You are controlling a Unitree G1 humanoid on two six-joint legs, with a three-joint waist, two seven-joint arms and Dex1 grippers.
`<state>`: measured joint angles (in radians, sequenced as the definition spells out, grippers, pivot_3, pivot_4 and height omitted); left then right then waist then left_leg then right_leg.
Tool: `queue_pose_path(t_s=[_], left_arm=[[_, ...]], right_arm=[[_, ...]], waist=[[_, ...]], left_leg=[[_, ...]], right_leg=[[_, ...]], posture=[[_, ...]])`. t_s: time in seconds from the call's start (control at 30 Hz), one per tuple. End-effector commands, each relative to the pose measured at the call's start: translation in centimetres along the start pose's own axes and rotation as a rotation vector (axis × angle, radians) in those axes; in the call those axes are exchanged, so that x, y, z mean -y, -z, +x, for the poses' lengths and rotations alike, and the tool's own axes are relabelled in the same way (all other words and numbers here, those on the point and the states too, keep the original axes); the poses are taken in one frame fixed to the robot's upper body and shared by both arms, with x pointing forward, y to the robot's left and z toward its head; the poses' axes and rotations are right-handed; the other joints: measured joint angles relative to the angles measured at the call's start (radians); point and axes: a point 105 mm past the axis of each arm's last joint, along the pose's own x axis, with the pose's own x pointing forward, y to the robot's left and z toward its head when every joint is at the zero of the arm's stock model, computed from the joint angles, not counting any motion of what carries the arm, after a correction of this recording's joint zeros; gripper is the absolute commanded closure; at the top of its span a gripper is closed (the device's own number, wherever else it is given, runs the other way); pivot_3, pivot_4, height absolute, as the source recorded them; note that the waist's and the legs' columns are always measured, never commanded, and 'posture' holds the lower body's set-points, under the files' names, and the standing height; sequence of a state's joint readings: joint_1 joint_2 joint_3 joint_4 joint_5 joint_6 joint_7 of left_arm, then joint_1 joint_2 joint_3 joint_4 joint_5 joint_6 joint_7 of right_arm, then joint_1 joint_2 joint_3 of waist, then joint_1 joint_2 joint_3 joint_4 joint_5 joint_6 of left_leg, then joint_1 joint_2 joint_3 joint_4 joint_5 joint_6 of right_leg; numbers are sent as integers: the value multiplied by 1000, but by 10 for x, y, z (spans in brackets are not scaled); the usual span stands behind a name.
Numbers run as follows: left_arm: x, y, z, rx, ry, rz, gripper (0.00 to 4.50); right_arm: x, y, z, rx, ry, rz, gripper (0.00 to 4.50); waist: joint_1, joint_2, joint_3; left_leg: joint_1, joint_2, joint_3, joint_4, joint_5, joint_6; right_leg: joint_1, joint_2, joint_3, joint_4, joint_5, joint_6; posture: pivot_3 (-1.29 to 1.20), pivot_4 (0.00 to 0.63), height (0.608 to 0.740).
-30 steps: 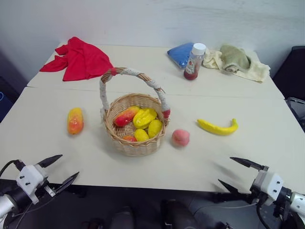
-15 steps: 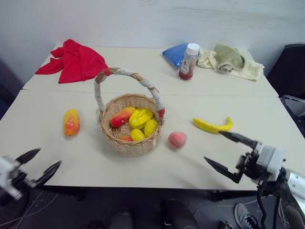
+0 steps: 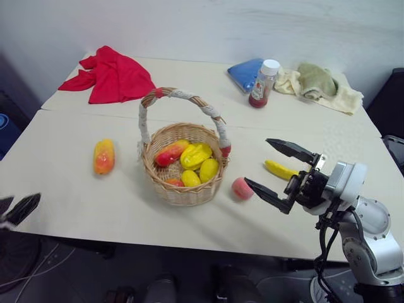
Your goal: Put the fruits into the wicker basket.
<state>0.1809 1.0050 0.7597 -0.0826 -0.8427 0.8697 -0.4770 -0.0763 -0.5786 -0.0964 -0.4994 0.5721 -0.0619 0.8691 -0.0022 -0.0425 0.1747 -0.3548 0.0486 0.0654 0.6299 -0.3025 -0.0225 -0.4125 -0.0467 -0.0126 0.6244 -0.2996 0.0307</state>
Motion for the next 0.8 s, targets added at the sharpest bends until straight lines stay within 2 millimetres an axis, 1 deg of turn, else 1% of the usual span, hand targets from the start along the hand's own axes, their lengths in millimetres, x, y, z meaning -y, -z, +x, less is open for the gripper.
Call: queue_pose_path(t_s=[0.03,0.07,0.1,0.17,0.27,0.37,0.43,0.5,0.53,0.63,0.67,0.77,0.8], left_arm=[[18,-34,25,-9,35,-10,0],[18,-40,32,-11,34,-17,0],[15,-44,44,-9,12,-54,0],[12,-49,58,-11,-9,-100,0],[19,-46,87,-64,6,-117,0],[23,-46,108,-75,19,-151,0],[25,-39,118,-107,32,-140,0],[30,-33,125,-132,68,-144,0],[32,-31,127,-139,82,-146,0],[31,-17,131,-196,75,-86,587],[30,-14,131,-207,72,-73,855],[23,-16,125,-191,65,-76,1748],[22,-21,121,-176,73,-65,1921]], right_arm=[[-7,1,4,7,-54,10,9],[-8,2,5,8,-61,10,9],[-9,4,6,7,-62,11,9],[-10,6,7,7,-63,12,9],[-10,11,7,1,-50,9,9],[-11,13,7,-2,-48,7,9],[-11,14,8,-3,-46,6,9],[-11,15,9,-4,-46,5,9],[-12,15,9,-4,-46,5,9],[-14,16,11,-3,-43,7,0],[-14,16,12,-3,-42,8,0],[-15,16,11,-8,-38,5,0],[-15,16,11,-12,-35,3,0]], waist=[[-2,6,3],[-3,7,4],[-7,8,4],[-14,10,5],[-29,10,5],[-26,9,5],[-27,8,5],[-27,7,5],[-26,8,5],[-26,7,5],[-26,6,5],[-26,6,5],[-27,6,5]], left_leg=[[0,0,1,0,0,-1],[0,-1,1,0,0,0],[0,0,2,0,1,2],[0,-1,3,-1,1,1],[-1,0,3,-1,1,0],[-4,1,3,1,1,-2],[-7,0,4,3,2,-3],[-14,0,4,8,2,-4],[-15,0,5,11,3,-5],[-15,0,4,17,3,-4],[-15,0,3,18,3,-4],[-13,-1,3,19,5,-3],[-13,-1,3,20,5,-3]], right_leg=[[0,-1,0,0,0,0],[-1,-1,0,1,1,1],[-1,-1,0,1,3,5],[-1,-1,-1,3,3,5],[-3,3,-1,5,2,8],[-6,5,-2,6,1,8],[-9,5,-1,9,1,8],[-16,5,0,15,2,9],[-18,5,0,17,2,9],[-17,5,0,21,1,9],[-16,5,0,22,2,9],[-16,4,0,24,3,10],[-16,4,0,25,3,10]], posture=[[0,150,740],[0,150,740],[0,150,740],[0,150,740],[0,150,740],[0,150,740],[0,150,740],[0,150,740],[0,150,740],[0,150,740],[0,150,740],[0,150,740],[0,150,740]])
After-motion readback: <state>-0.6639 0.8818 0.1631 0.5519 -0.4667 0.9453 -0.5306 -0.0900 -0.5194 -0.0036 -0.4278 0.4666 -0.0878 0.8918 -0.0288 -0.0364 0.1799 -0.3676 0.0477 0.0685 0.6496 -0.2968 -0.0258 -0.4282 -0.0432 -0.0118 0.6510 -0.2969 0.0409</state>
